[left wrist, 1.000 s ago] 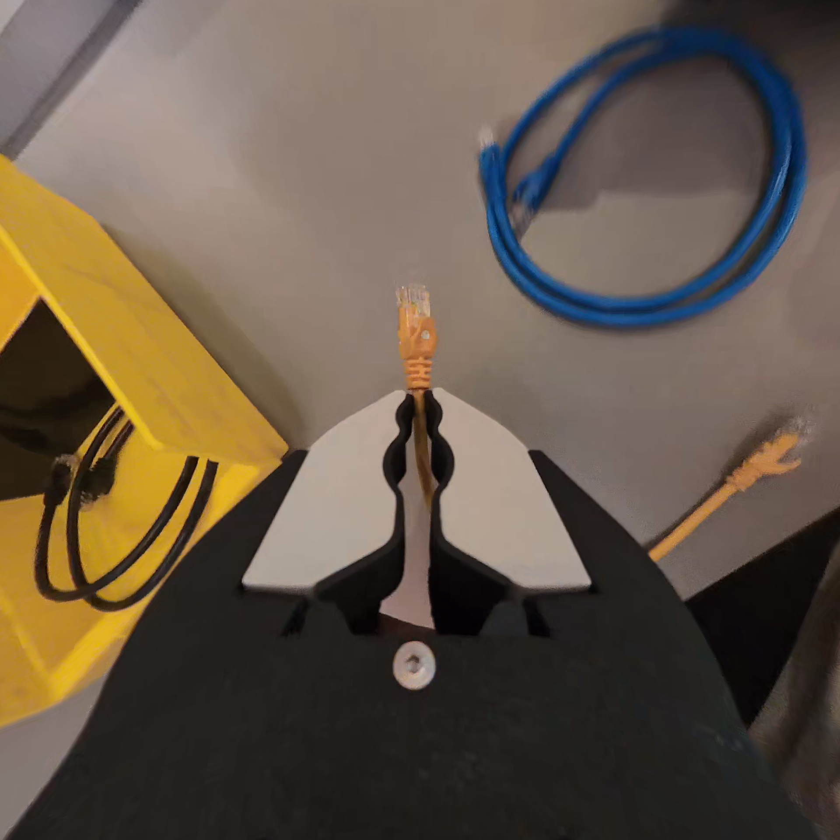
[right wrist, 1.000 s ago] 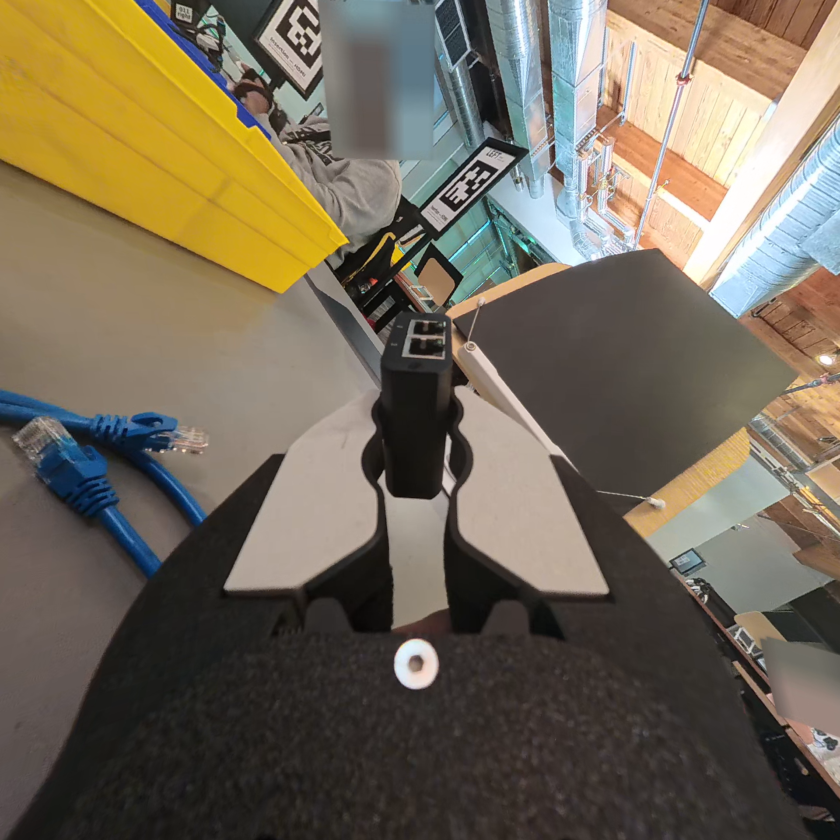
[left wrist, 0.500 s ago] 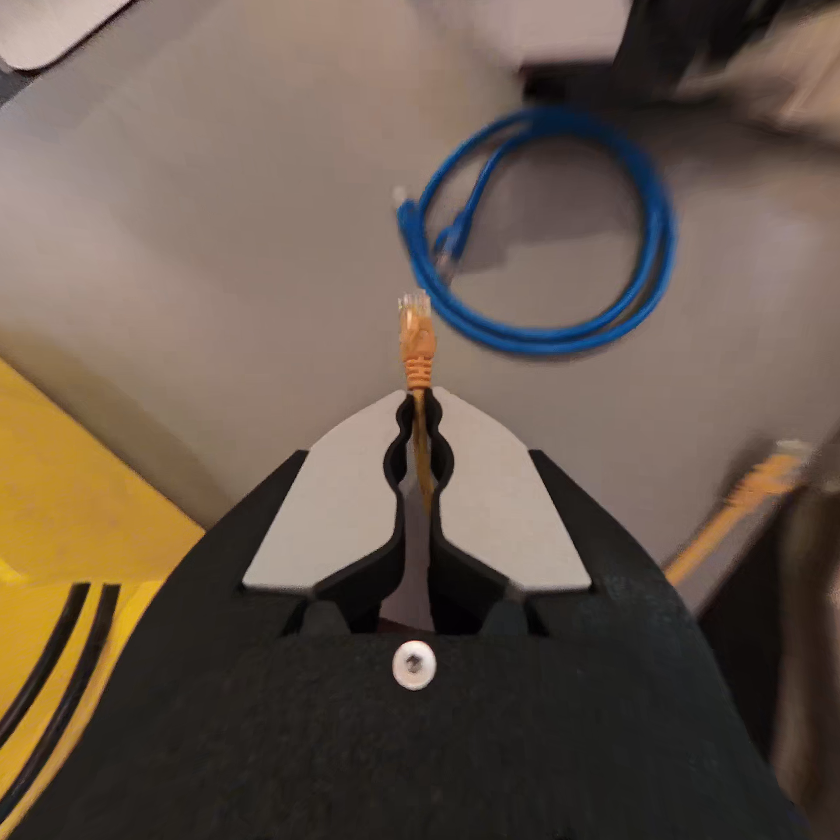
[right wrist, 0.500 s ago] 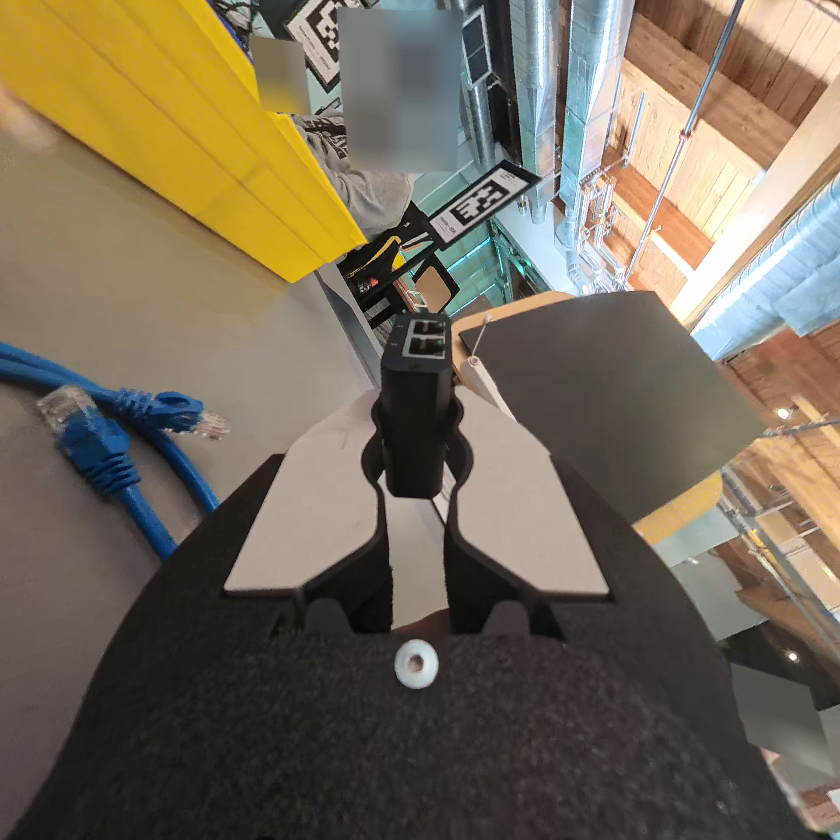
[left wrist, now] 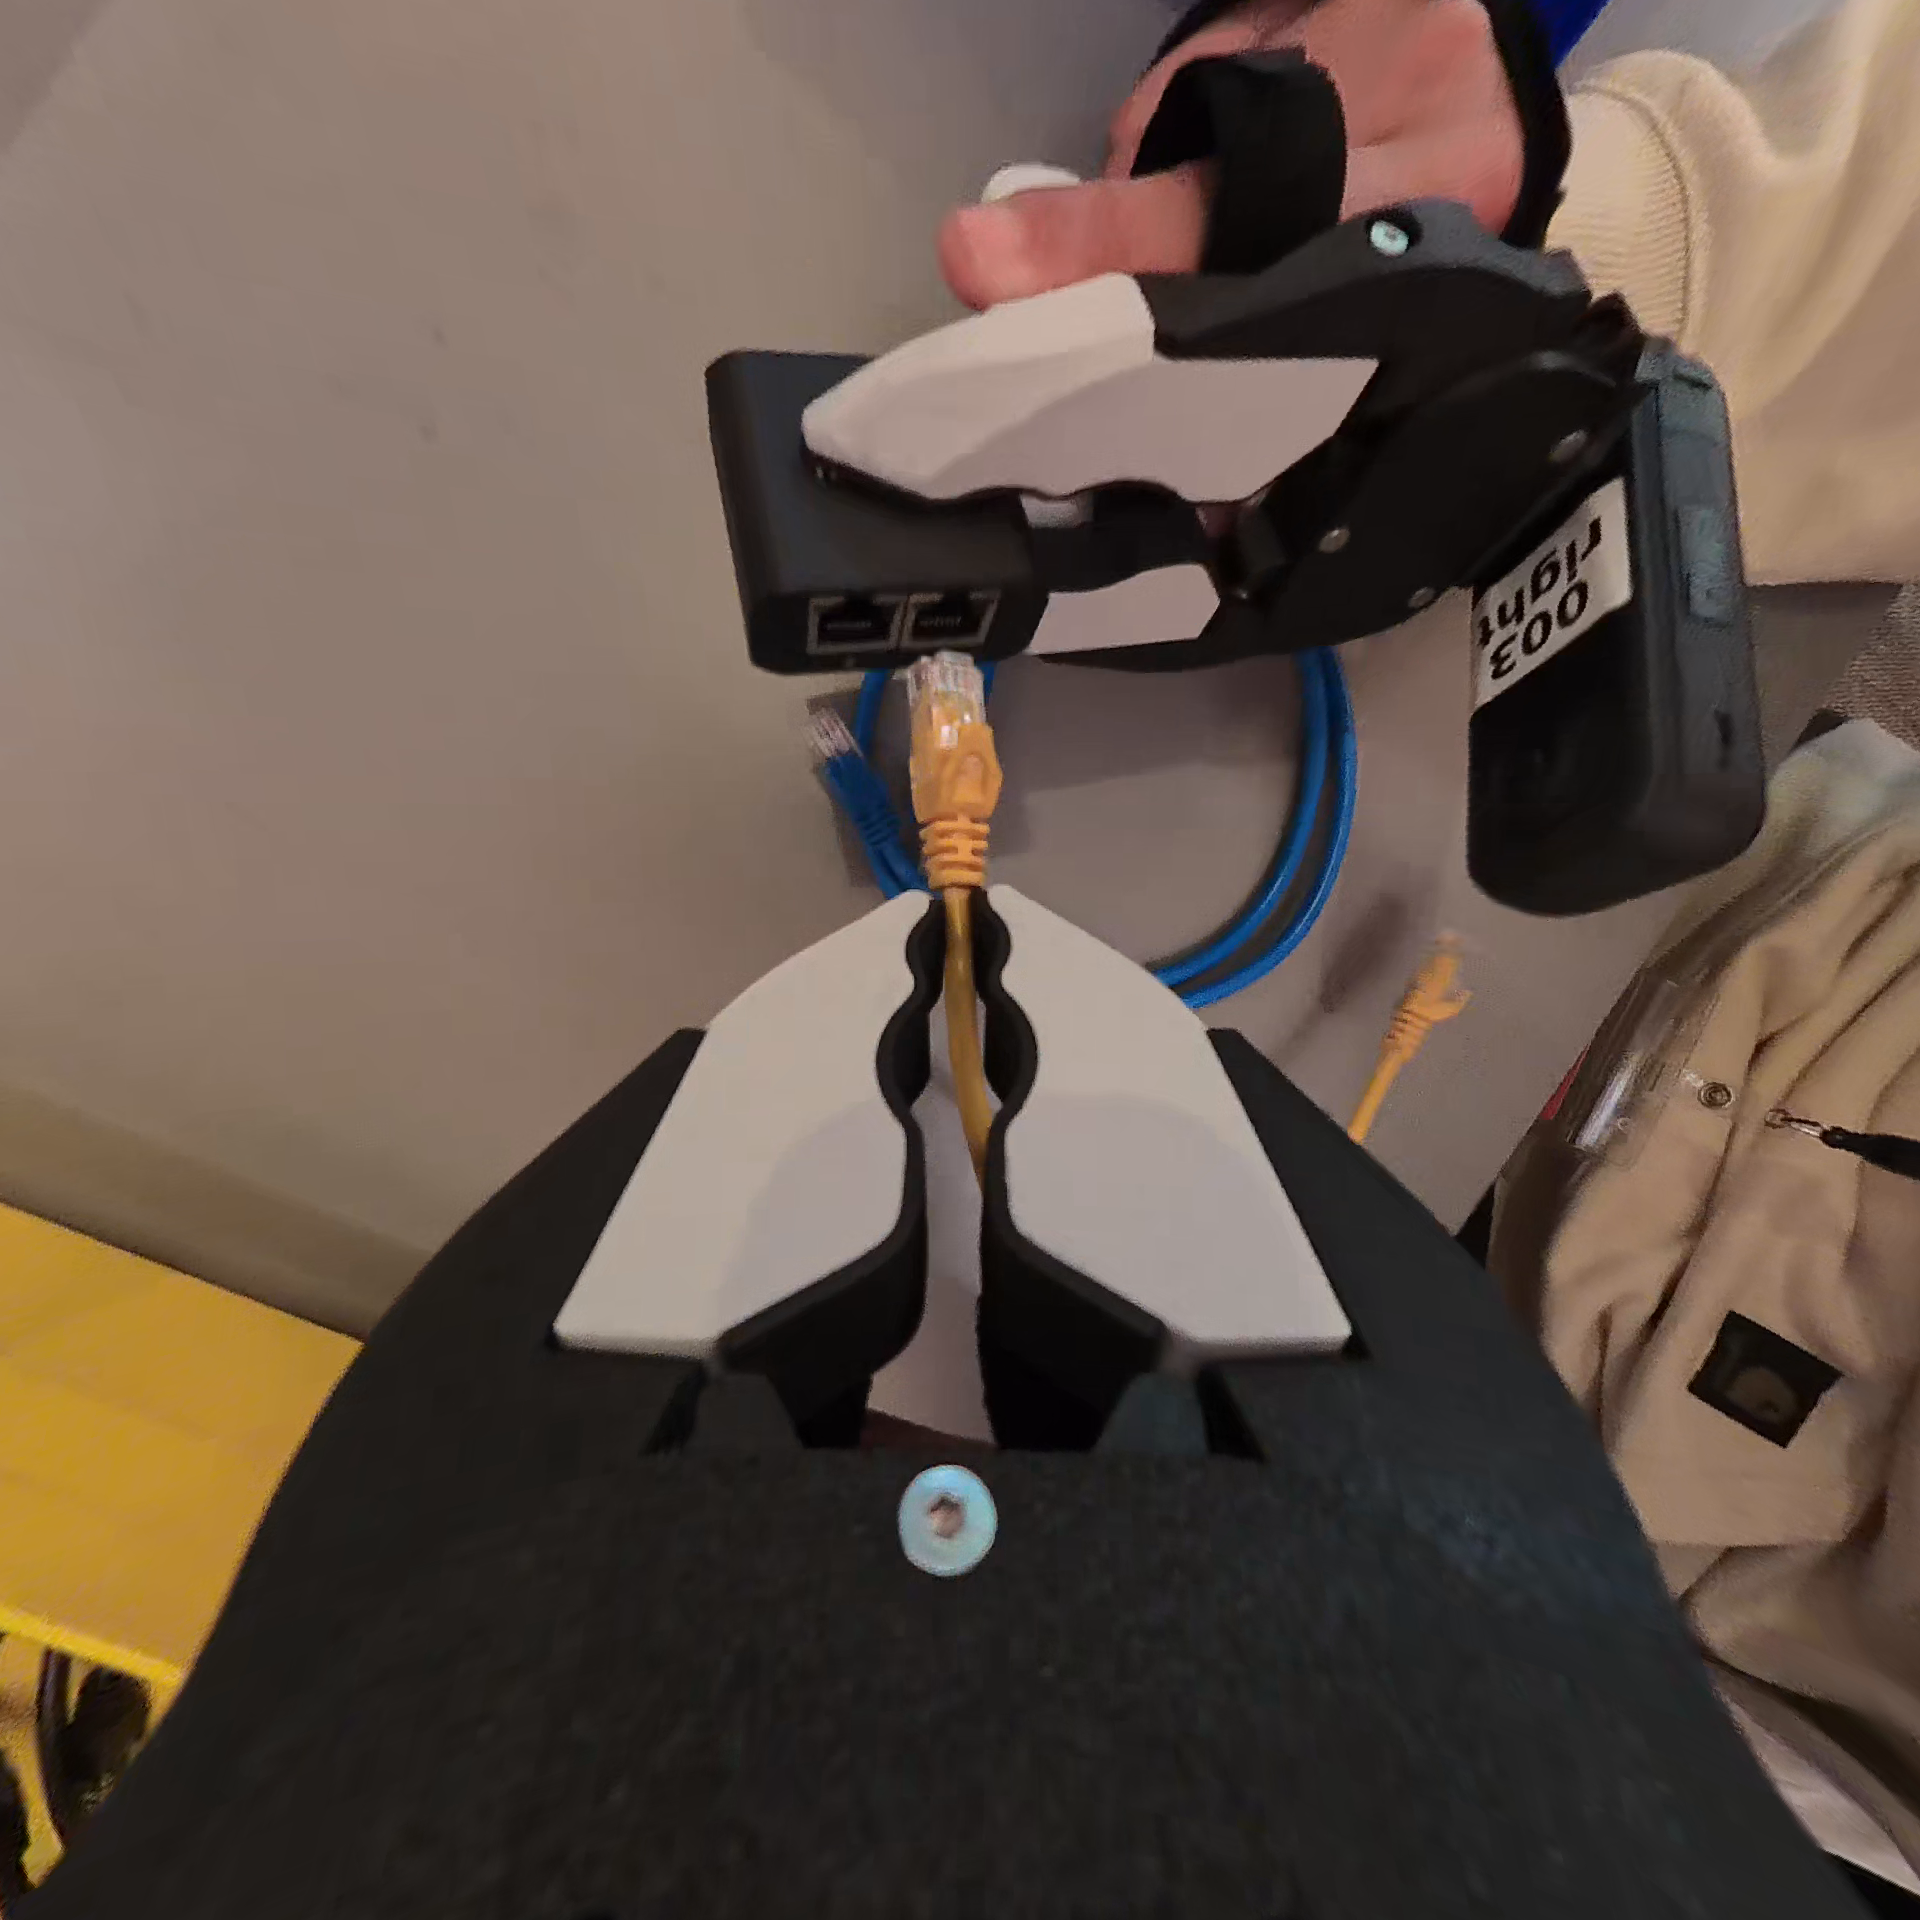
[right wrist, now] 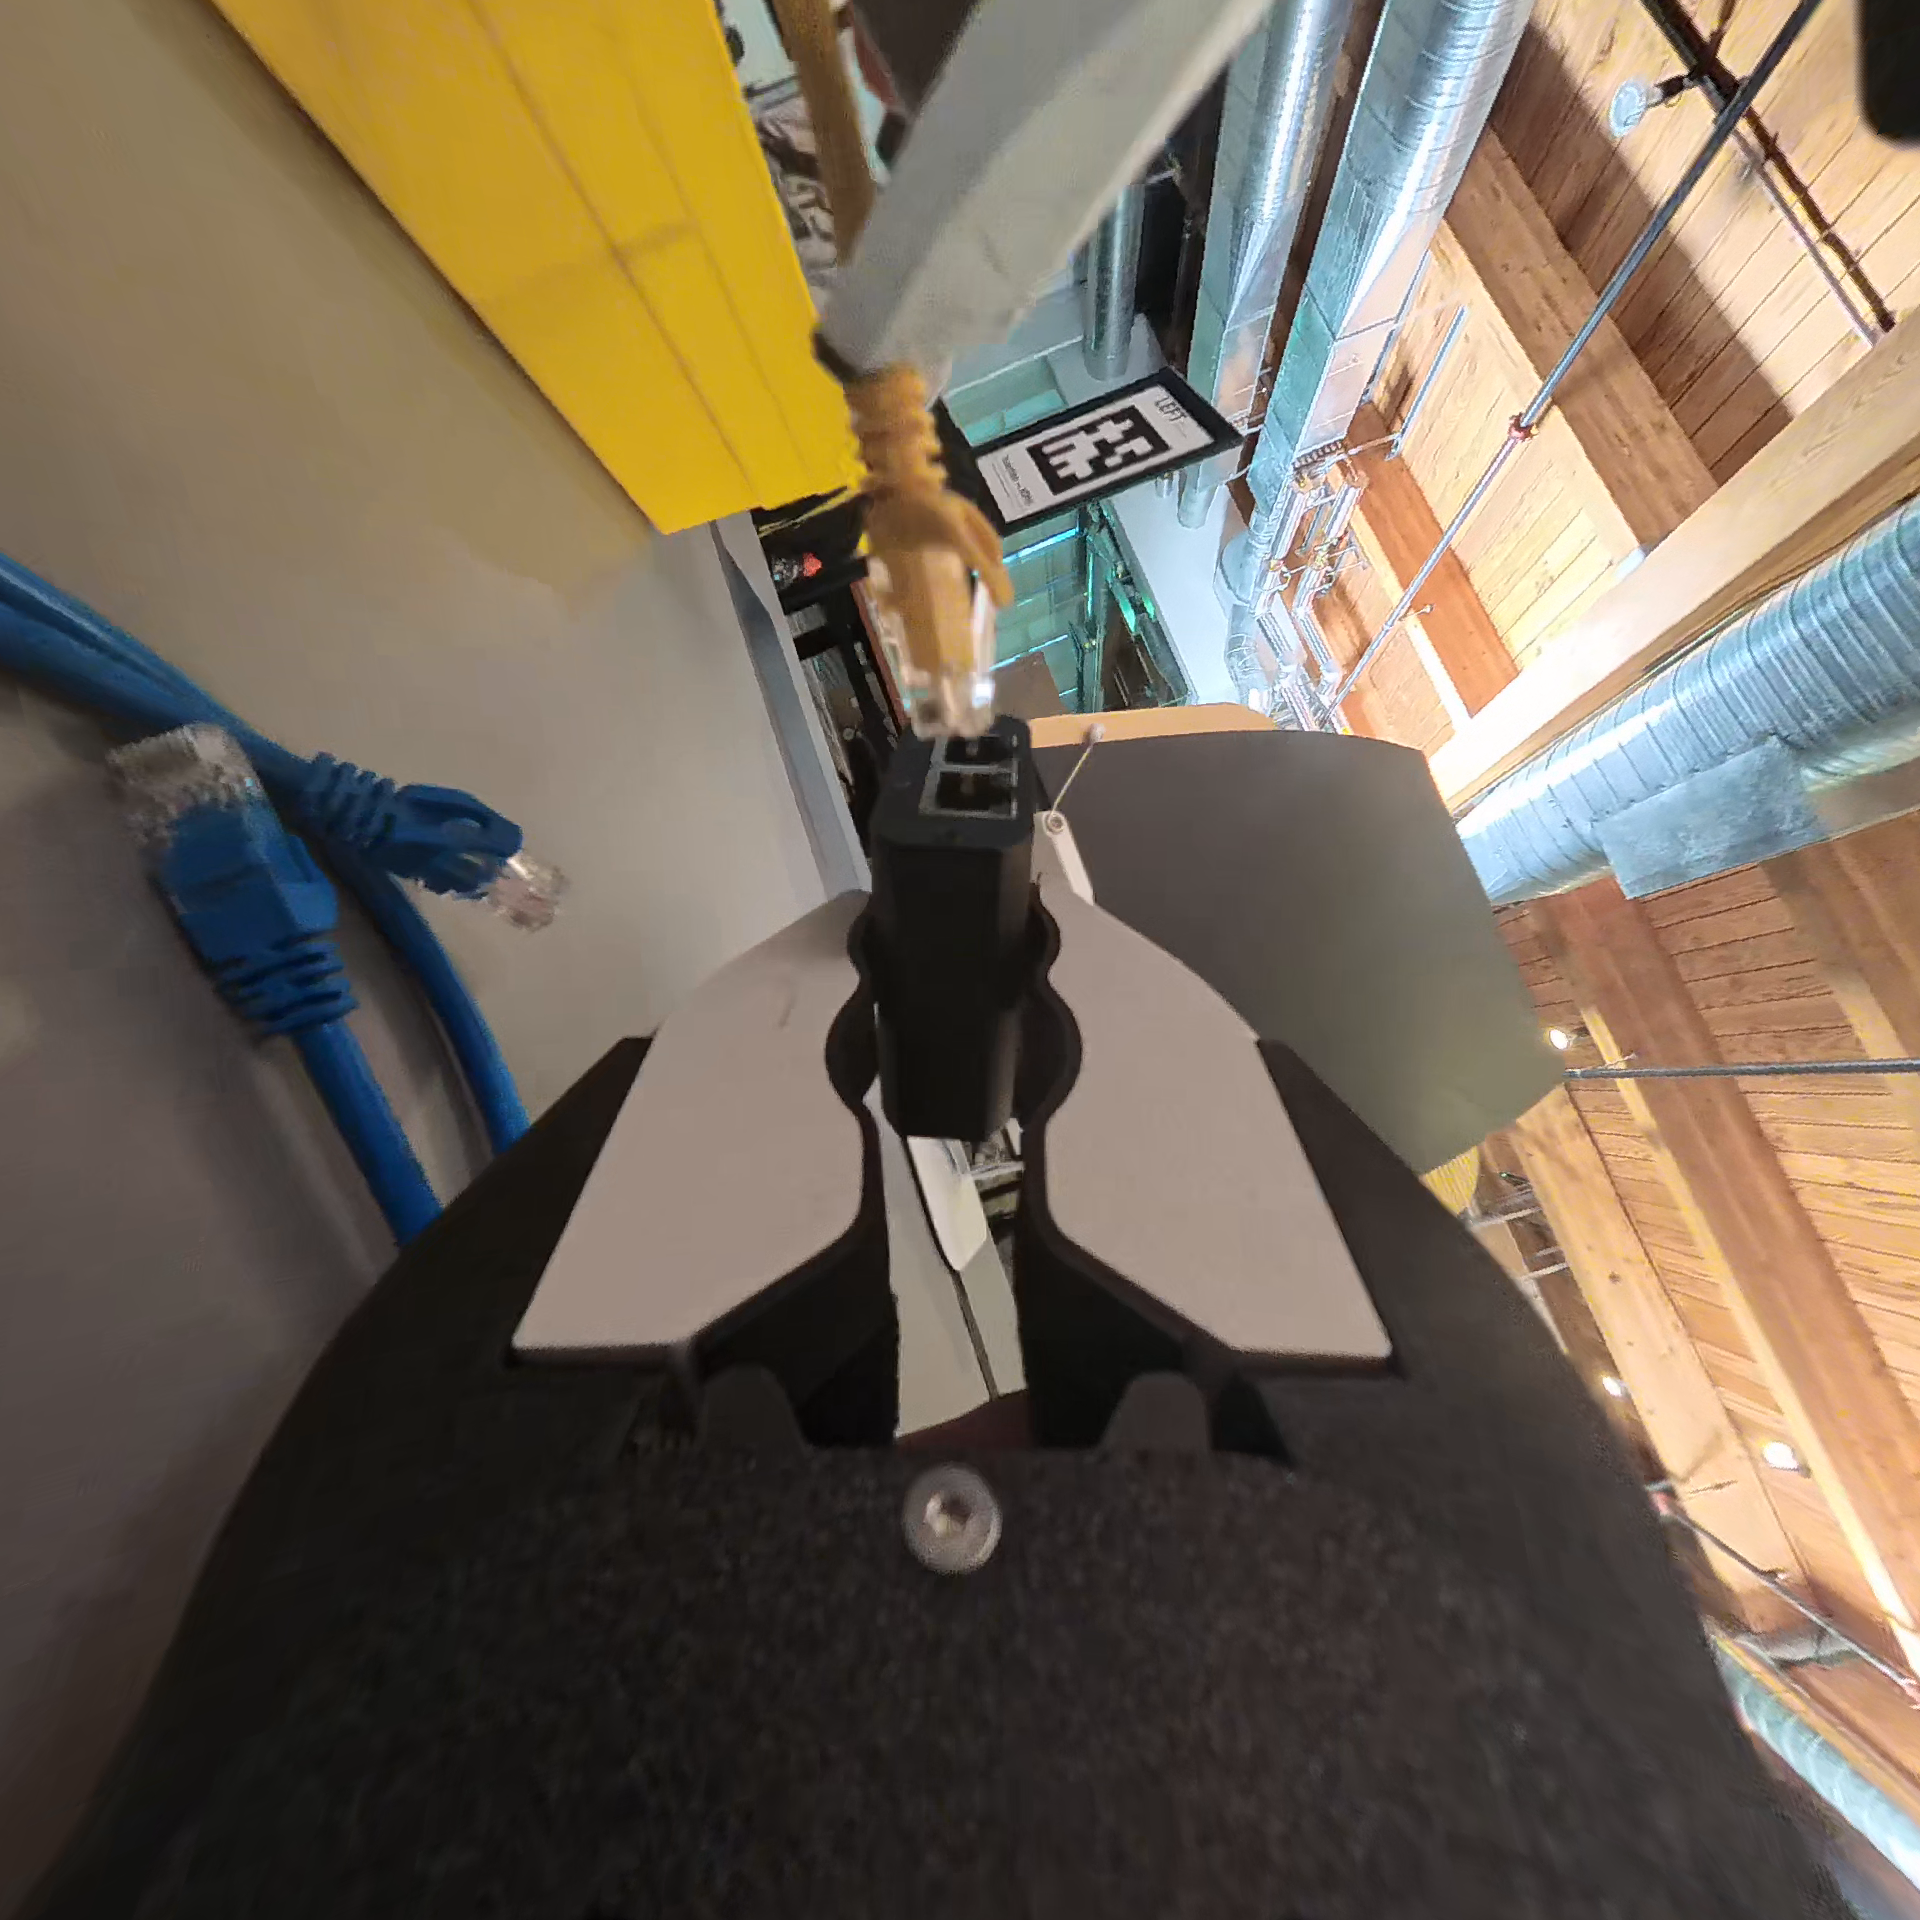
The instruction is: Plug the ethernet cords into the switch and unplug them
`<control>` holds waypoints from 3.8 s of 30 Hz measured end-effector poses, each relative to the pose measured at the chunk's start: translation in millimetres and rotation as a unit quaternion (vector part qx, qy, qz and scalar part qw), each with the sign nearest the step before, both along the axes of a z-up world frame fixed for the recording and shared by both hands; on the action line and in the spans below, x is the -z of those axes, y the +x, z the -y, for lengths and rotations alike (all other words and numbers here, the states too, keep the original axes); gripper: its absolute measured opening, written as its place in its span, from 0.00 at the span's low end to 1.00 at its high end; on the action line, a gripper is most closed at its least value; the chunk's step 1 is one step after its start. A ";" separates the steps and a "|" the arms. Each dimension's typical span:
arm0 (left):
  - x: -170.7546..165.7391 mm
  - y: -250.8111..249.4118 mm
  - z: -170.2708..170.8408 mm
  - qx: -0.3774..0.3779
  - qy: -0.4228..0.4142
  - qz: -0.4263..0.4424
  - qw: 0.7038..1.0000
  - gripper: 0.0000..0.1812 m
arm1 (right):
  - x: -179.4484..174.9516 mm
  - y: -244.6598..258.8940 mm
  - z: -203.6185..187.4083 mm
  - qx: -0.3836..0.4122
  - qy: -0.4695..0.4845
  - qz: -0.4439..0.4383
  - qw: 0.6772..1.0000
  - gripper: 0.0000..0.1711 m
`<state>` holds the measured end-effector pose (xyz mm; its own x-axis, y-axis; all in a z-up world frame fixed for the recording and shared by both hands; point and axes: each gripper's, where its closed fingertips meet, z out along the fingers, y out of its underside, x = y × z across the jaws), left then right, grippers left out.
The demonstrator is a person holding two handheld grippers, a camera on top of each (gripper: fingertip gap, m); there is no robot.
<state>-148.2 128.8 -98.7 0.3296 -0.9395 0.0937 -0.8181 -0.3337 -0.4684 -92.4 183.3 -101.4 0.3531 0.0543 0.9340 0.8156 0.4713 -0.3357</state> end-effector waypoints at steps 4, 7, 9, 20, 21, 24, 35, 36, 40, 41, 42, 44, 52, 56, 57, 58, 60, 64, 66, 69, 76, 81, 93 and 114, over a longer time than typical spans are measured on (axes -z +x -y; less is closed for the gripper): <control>3.8 7.4 0.2 0.001 -0.001 -0.004 1.000 0.02 | 3.5 -2.2 0.2 0.001 0.000 0.012 1.000 0.14; 4.9 8.7 -1.9 -0.011 -0.010 0.000 1.000 0.02 | 4.4 -0.7 -1.6 0.005 -0.006 0.010 1.000 0.14; 7.2 8.5 -2.3 -0.015 -0.019 0.000 1.000 0.02 | 4.8 -0.6 -2.1 0.006 -0.007 0.011 1.000 0.14; 11.5 13.2 -2.0 -0.050 -0.114 0.052 0.991 0.02 | 7.1 0.4 -3.8 0.014 -0.018 0.015 1.000 0.14; 13.1 12.8 -1.6 -0.053 -0.124 0.054 0.989 0.02 | 7.8 -0.1 -3.8 0.014 -0.017 0.018 1.000 0.14; 16.0 11.4 -1.8 -0.062 -0.148 0.057 0.985 0.02 | 8.5 -1.2 -3.7 0.015 -0.017 0.022 1.000 0.14; 23.8 9.9 1.5 -0.050 -0.194 0.022 0.980 0.02 | 9.8 -1.8 -3.1 0.030 0.011 0.058 0.998 0.14; 24.3 8.7 3.6 -0.044 -0.208 0.016 0.977 0.02 | 9.7 -2.8 -2.0 0.031 0.019 0.066 0.997 0.14; 26.9 3.4 8.8 -0.033 -0.246 -0.009 0.969 0.02 | 8.3 -6.6 2.0 0.035 0.053 0.094 0.993 0.14; 26.5 2.1 9.1 -0.033 -0.251 -0.013 0.967 0.02 | 7.4 -7.2 2.5 0.037 0.064 0.101 0.992 0.14; 25.5 0.8 9.3 -0.031 -0.256 -0.015 0.966 0.02 | 6.8 -8.1 3.3 0.037 0.070 0.105 0.991 0.14; 23.0 -1.0 8.6 -0.033 -0.266 -0.016 0.963 0.02 | 4.9 -8.7 4.8 0.039 0.085 0.113 0.989 0.14; 23.1 4.1 2.8 -0.026 -0.266 0.002 0.964 0.02 | 6.4 -7.9 5.5 0.044 0.087 0.114 0.989 0.14; 18.5 14.1 -11.5 0.016 -0.113 0.049 0.992 0.03 | 8.3 2.9 -3.9 0.051 0.031 0.069 0.996 0.14; 14.8 17.5 -13.2 0.025 -0.067 0.069 0.995 0.03 | 7.4 5.1 -5.6 0.050 0.018 0.051 0.997 0.14; 11.7 19.9 -14.2 0.030 -0.023 0.086 0.996 0.03 | 7.2 6.8 -6.7 0.046 0.003 0.034 0.998 0.14; 9.4 21.3 -13.1 0.040 0.049 0.104 0.993 0.06 | 7.8 7.3 -7.0 0.037 -0.016 0.016 0.999 0.14; 11.4 19.7 -17.5 0.043 0.159 0.112 0.980 0.06 | 8.4 2.8 -3.0 0.020 -0.017 0.015 1.000 0.14; 11.5 20.2 -18.4 0.041 0.185 0.122 0.974 0.05 | 10.2 1.6 -2.3 0.015 -0.021 0.017 1.000 0.14; 12.9 21.3 -17.0 0.032 0.200 0.145 0.969 0.05 | 12.3 1.3 -1.9 0.008 -0.029 0.017 0.999 0.14; 22.1 19.3 -11.5 0.022 0.169 0.147 0.974 0.04 | 21.2 -4.2 2.5 -0.005 -0.030 0.048 0.998 0.14; 26.5 18.3 -15.1 0.017 0.171 0.116 0.978 0.04 | 25.4 -4.9 4.8 0.004 -0.033 0.061 0.998 0.13; -38.4 -23.9 -37.9 -0.149 0.052 0.368 0.916 0.12 | 5.1 35.1 16.1 0.030 -0.055 -0.038 0.997 0.14; 88.8 21.7 -24.7 -0.173 0.164 0.081 0.968 0.06 | -10.0 31.8 44.6 -0.030 -0.067 -0.090 0.993 0.14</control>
<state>-126.5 153.5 -187.5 0.6359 -0.7631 -0.1152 -0.5913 -0.3858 -0.7082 -60.6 138.7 -91.4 0.5058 0.2000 0.8392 0.7089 0.4579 -0.5364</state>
